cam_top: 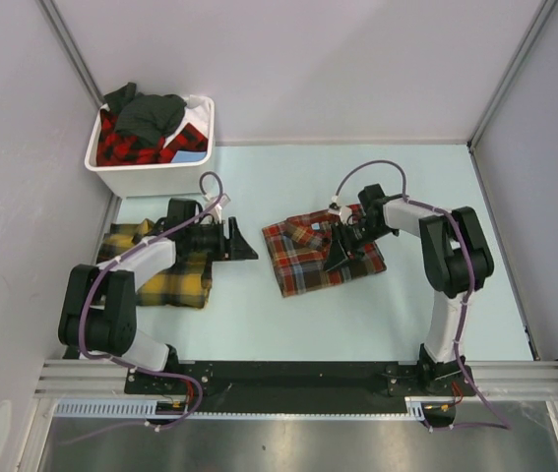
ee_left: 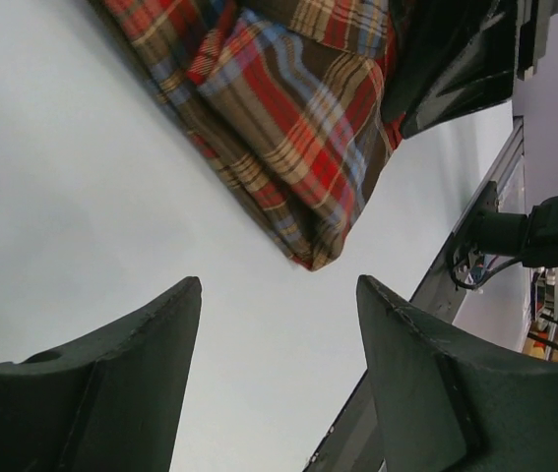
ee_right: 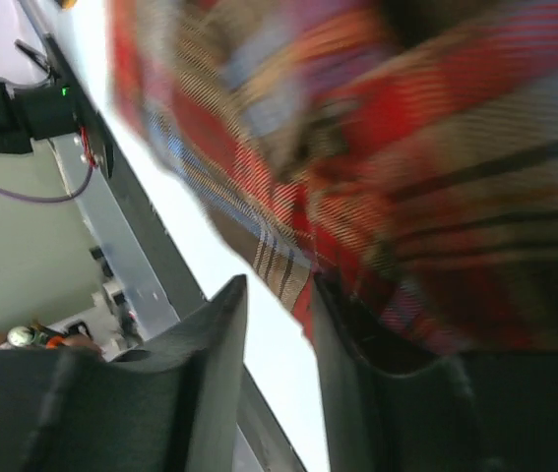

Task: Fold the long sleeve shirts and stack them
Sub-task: Fold the shirt

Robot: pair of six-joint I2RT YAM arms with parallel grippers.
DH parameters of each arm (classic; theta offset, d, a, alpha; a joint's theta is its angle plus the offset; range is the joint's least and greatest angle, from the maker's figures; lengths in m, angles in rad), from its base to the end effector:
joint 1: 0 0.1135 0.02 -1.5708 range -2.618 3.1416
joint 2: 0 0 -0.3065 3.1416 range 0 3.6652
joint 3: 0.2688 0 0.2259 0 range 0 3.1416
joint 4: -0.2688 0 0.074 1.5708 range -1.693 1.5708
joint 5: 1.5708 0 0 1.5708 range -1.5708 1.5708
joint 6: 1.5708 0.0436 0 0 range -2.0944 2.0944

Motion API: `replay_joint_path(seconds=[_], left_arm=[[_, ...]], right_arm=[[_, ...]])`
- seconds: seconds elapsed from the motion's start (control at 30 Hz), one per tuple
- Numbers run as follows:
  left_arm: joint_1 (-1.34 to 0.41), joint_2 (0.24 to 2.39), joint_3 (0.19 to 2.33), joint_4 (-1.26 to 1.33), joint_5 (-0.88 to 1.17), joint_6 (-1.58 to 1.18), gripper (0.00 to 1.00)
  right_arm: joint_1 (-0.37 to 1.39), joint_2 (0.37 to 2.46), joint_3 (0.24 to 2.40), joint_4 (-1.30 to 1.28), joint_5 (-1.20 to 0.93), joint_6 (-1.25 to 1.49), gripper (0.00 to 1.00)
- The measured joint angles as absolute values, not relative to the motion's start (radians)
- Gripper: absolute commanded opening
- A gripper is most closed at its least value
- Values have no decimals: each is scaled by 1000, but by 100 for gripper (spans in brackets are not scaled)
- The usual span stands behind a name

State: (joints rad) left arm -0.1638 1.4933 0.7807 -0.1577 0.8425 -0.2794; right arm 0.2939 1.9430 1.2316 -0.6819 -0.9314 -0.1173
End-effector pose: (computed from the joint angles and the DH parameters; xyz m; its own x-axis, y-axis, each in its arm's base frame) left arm 0.2578 -0.0756 0.2433 -0.8859 -0.0396 -0.4623 0.3525 0.5902 -0.7262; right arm 0.3280 0.1358 0.2038 -0.8995 -0.3452 -0.2678 -0.4166 0.4931 0.7638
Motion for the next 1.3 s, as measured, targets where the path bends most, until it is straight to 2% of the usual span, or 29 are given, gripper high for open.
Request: replay_joint_path(seconds=[0.1,0.23,0.3,0.43,0.53,0.7,0.83,0.93,1.07,1.3], left_arm=[[-134,1485,756,-154,836,-295,72],[-114,1472,701,-139,828,-337,74],[-114,1467,675,-125,822,-364,74],[-114,1457,635,-91,821,-412,74],[-114,1457,634,-74,822,-427,74],[-114,1457,636,-70,821,-429,76],[-114,1456,645,-74,812,-427,81],[-114,1441,644,-74,803,-435,84],[-114,1420,617,-46,797,-470,84],[-115,1457,612,0,788,-545,84]], right_arm=[[275,1986,1229,-667,-929,-96,45],[286,1939,1243,-704,-892,-125,46],[298,1897,1261,-728,-878,-136,44],[347,1747,1269,-692,-849,-140,33],[410,1693,1282,-630,-841,-139,31],[461,1864,1329,-535,-844,-105,31],[455,2041,1333,-495,-788,-75,37],[457,2054,1361,-511,-769,-71,42],[506,1966,1364,-527,-675,-117,45],[680,1594,1186,-496,-532,-263,43]])
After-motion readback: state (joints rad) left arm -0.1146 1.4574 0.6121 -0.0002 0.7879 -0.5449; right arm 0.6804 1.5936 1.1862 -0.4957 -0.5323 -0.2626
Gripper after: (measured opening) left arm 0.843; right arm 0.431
